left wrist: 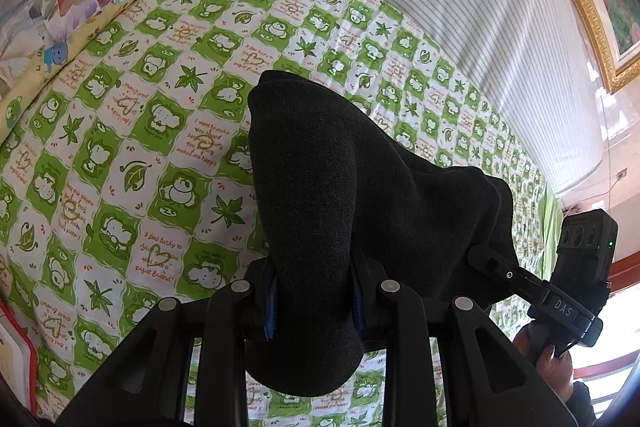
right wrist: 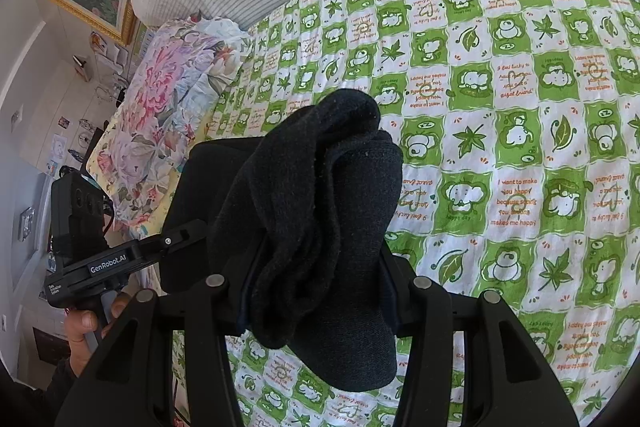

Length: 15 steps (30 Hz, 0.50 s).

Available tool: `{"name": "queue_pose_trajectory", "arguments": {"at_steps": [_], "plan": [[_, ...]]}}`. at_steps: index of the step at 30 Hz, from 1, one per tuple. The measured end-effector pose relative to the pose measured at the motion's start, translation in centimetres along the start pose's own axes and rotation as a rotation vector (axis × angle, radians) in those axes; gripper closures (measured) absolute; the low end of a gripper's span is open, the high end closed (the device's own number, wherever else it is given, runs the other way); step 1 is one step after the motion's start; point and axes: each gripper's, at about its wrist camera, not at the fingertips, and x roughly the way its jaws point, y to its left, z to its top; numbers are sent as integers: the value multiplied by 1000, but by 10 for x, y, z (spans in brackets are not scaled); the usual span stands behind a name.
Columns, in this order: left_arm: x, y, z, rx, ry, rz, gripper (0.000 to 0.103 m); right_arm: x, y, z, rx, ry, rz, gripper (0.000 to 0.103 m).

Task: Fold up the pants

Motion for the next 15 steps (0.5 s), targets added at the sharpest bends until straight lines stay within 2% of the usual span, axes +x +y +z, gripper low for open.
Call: {"name": "queue_pose_trajectory", "arguments": {"at_steps": [10, 15], "plan": [[9, 3, 3, 5, 14, 6, 75, 7, -6, 2, 14, 13, 1, 52], [14, 9, 2, -2, 25, 3, 70, 10, -11, 1, 35, 25, -4, 47]]}}
